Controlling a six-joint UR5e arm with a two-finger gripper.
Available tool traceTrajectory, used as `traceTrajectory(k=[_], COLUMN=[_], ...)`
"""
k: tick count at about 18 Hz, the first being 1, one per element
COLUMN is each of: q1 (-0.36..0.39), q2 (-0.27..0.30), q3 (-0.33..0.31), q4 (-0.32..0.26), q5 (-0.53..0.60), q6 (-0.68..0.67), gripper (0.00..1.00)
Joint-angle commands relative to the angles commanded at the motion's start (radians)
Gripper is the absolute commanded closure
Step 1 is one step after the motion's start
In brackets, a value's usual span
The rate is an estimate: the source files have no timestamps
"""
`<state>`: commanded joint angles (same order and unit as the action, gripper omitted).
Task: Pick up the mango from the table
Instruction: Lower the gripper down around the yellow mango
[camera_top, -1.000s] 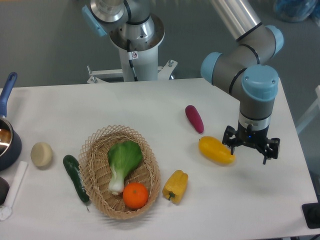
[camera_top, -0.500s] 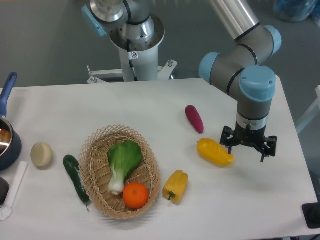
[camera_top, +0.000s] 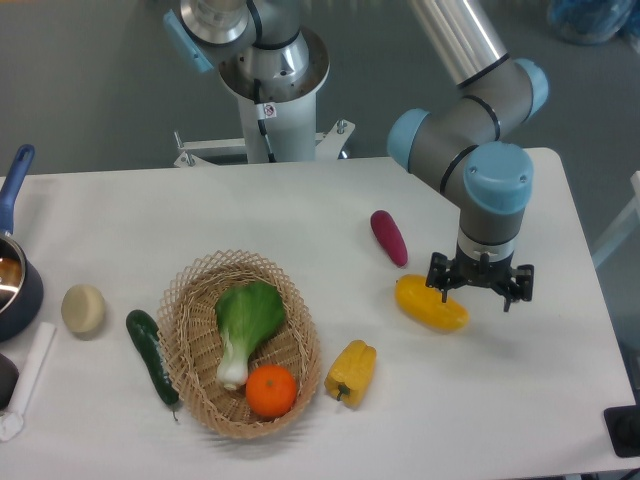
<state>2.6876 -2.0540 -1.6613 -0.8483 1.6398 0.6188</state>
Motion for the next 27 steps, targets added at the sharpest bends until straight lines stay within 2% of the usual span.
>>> traceTrajectory(k=[3,7,10,14,27], q1=[-0.015,-0.041,-0.054,-0.064,-0.054], q2=[-0.008,-0.057,-0.101,-0.103,-0.094], q3=[0.037,0.107,0.12,0.12,0.041], q4=[-0.002,0.0,0.002,0.0,0.0], q5=[-0.023,-0.044,-0.043,-0.025,0.026], q6=[-0.152,-0.387,-0.528,-0.556,-0.663], gripper=[0.0,0.0,0.0,0.0,0.0])
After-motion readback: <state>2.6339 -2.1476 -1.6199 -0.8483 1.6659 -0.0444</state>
